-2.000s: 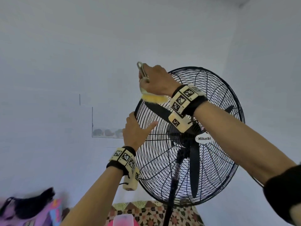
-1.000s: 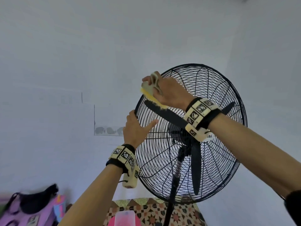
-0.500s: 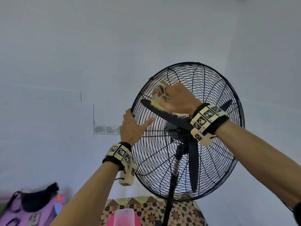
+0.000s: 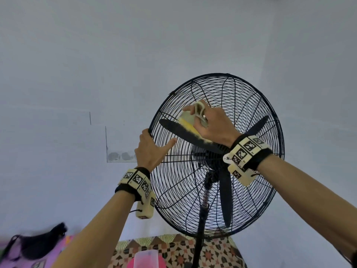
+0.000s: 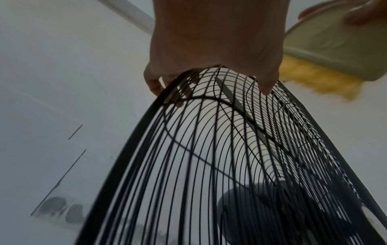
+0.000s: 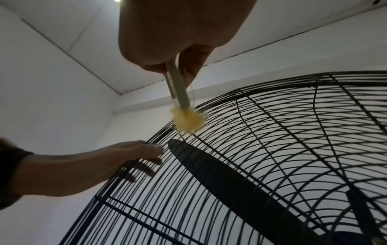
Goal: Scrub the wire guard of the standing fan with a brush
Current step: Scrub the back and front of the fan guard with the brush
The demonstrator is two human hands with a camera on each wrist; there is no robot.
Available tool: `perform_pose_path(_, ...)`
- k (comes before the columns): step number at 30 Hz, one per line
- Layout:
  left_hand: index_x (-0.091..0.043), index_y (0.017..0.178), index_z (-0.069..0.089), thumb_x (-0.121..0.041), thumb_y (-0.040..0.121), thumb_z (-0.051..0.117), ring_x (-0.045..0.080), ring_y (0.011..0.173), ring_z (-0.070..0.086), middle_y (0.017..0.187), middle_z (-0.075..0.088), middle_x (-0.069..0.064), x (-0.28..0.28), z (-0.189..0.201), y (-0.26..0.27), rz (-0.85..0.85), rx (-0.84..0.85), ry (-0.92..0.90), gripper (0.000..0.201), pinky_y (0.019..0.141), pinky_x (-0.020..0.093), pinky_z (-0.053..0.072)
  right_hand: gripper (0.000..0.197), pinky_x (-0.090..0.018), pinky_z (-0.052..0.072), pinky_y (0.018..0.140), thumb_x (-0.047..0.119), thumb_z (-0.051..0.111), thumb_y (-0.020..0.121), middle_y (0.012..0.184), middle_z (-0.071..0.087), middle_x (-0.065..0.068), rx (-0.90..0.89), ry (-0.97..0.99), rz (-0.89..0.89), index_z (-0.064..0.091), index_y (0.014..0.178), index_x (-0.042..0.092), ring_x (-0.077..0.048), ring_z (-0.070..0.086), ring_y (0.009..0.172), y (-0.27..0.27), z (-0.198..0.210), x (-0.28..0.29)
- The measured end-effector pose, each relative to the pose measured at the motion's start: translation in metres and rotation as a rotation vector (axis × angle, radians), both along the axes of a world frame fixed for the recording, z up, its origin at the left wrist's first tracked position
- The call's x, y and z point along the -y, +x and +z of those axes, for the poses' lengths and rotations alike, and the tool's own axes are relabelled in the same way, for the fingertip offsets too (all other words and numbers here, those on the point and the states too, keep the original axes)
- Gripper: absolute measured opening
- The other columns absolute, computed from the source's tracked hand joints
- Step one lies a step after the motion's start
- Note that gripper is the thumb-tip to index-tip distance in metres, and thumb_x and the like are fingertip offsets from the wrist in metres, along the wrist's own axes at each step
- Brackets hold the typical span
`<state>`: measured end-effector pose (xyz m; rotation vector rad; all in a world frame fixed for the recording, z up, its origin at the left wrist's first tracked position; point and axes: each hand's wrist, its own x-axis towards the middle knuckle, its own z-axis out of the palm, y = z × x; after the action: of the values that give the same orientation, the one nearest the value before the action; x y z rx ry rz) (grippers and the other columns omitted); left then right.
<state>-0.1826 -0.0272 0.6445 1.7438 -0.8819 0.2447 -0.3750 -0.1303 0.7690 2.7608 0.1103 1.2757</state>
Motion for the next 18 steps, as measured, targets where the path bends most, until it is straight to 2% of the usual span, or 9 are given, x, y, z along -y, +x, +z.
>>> perform_pose_path(3, -0.011, 0.153, 0.030, -0.090, 0.066, 0.067, 0.033, 0.135, 0.049, 0.152, 0.045, 0.011, 0.008, 0.023, -0.003, 0.017, 0.073, 0.027, 0.124, 0.110, 0.060, 0.041, 0.017, -0.018, 0.038, 0.034, 0.011, 0.055, 0.099, 0.146, 0.057, 0.007, -0.024, 0.024, 0.000, 0.050, 0.115, 0.006, -0.006, 0.053, 0.046, -0.002, -0.008, 0.004)
perform_pose_path(5, -0.011, 0.158, 0.022, -0.085, 0.063, 0.076, 0.034, 0.143, 0.042, 0.160, 0.036, 0.013, 0.013, 0.036, -0.005, -0.016, 0.076, 0.055, 0.133, 0.114, 0.062, 0.038, 0.019, -0.019, 0.043, 0.036, 0.014, 0.058, 0.098, 0.148, 0.055, 0.007, -0.063, -0.015, -0.016, 0.052, 0.115, 0.007, -0.006, 0.055, 0.049, -0.005, -0.018, 0.013)
perform_pose_path(6, -0.011, 0.160, 0.019, -0.082, 0.062, 0.079, 0.035, 0.145, 0.039, 0.162, 0.033, 0.013, 0.016, 0.039, -0.004, -0.022, 0.066, 0.069, 0.135, 0.114, 0.062, 0.037, 0.020, -0.016, 0.043, 0.039, 0.018, 0.056, 0.097, 0.143, 0.060, 0.004, -0.071, -0.034, -0.037, 0.052, 0.114, 0.010, -0.004, 0.053, 0.048, -0.009, -0.022, 0.017)
perform_pose_path(8, -0.011, 0.161, 0.016, -0.080, 0.062, 0.081, 0.037, 0.146, 0.037, 0.162, 0.031, 0.015, 0.017, 0.039, -0.004, -0.015, 0.038, 0.081, 0.137, 0.115, 0.063, 0.036, 0.023, -0.009, 0.040, 0.043, 0.033, 0.046, 0.094, 0.117, 0.073, -0.007, -0.087, -0.066, -0.105, 0.048, 0.112, 0.017, 0.000, 0.048, 0.045, -0.017, -0.026, 0.023)
perform_pose_path(10, -0.012, 0.161, 0.016, -0.080, 0.062, 0.080, 0.038, 0.145, 0.039, 0.161, 0.032, 0.015, 0.017, 0.034, -0.003, -0.002, 0.019, 0.076, 0.136, 0.114, 0.063, 0.037, 0.025, -0.007, 0.041, 0.047, 0.042, 0.039, 0.092, 0.098, 0.075, -0.010, -0.089, -0.068, -0.142, 0.044, 0.108, 0.023, -0.009, 0.052, 0.043, -0.022, -0.027, 0.025)
perform_pose_path(14, -0.015, 0.159, 0.019, -0.081, 0.060, 0.080, 0.036, 0.141, 0.042, 0.157, 0.037, 0.012, 0.017, 0.029, 0.002, -0.016, 0.001, 0.050, 0.134, 0.112, 0.064, 0.039, 0.018, -0.019, 0.040, 0.037, 0.024, 0.050, 0.097, 0.136, 0.066, 0.004, -0.064, -0.048, -0.061, 0.047, 0.113, 0.016, -0.009, 0.051, 0.045, -0.020, -0.029, 0.026)
perform_pose_path(15, -0.016, 0.159, 0.019, -0.081, 0.060, 0.080, 0.035, 0.141, 0.043, 0.157, 0.037, 0.011, 0.017, 0.029, 0.004, -0.017, -0.008, 0.052, 0.134, 0.112, 0.064, 0.039, 0.020, -0.019, 0.036, 0.034, 0.023, 0.050, 0.098, 0.136, 0.065, 0.003, -0.087, -0.072, -0.051, 0.046, 0.117, 0.017, -0.009, 0.052, 0.046, -0.018, -0.032, 0.026)
perform_pose_path(16, -0.017, 0.160, 0.019, -0.081, 0.059, 0.081, 0.035, 0.141, 0.043, 0.157, 0.037, 0.011, 0.017, 0.028, 0.006, -0.020, -0.018, 0.055, 0.134, 0.112, 0.064, 0.039, 0.023, -0.016, 0.032, 0.035, 0.028, 0.047, 0.099, 0.127, 0.069, 0.000, -0.104, -0.103, -0.072, 0.043, 0.120, 0.022, -0.009, 0.051, 0.047, -0.016, -0.035, 0.029)
perform_pose_path(18, -0.017, 0.160, 0.018, -0.082, 0.058, 0.081, 0.035, 0.142, 0.042, 0.158, 0.036, 0.010, 0.018, 0.029, 0.009, -0.032, -0.034, 0.064, 0.136, 0.113, 0.064, 0.038, 0.023, -0.012, 0.023, 0.041, 0.035, 0.048, 0.100, 0.089, 0.072, 0.001, -0.092, -0.143, -0.150, 0.042, 0.120, 0.025, -0.003, 0.042, 0.044, -0.017, -0.038, 0.037)
